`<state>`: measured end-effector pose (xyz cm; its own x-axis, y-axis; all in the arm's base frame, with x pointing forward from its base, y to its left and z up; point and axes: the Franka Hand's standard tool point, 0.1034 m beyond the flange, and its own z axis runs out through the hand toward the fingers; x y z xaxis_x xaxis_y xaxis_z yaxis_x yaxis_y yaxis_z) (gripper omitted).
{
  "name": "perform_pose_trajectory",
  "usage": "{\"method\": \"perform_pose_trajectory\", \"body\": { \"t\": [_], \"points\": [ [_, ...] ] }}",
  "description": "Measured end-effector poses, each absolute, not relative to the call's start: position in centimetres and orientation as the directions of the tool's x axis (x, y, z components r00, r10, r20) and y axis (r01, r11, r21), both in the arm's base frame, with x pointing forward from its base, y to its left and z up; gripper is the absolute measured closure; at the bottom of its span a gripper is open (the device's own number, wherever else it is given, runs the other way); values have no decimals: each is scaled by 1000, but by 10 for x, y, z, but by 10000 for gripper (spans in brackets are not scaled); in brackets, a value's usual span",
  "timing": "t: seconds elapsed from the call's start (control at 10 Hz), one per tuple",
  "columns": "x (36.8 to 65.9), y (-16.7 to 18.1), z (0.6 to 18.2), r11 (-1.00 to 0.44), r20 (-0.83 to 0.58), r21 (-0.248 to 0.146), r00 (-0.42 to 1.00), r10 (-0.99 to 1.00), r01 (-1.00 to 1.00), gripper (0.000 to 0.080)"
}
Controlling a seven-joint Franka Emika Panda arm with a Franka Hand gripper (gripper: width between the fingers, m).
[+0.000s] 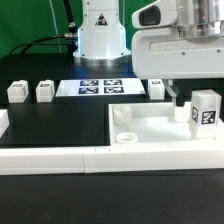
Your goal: Assemble square table
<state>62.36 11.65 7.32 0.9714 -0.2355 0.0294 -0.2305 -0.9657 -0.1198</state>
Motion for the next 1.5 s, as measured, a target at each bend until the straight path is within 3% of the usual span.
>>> {"method": "perform_pose_trajectory", "body": {
  "t": [0.2,0.3,0.5,0.6,0.7,0.9,1.2,1.5],
  "points": [
    [628,118,76,-990,74,-61,990,120,125,151],
    [628,118,76,-994,71,-67,994,80,85,151],
    [628,117,76,-994,71,-66,994,80,85,410],
    [628,117,76,-997,63,-74,998,-24,-20,410],
    [627,117,75,-992,57,-79,993,-104,-99,510],
    [627,116,75,-957,39,-88,959,-281,-277,510],
    [628,113,74,-691,-41,-116,698,-715,-714,510],
    [626,115,74,-502,-90,-113,512,-854,-857,508]
  ]
}}
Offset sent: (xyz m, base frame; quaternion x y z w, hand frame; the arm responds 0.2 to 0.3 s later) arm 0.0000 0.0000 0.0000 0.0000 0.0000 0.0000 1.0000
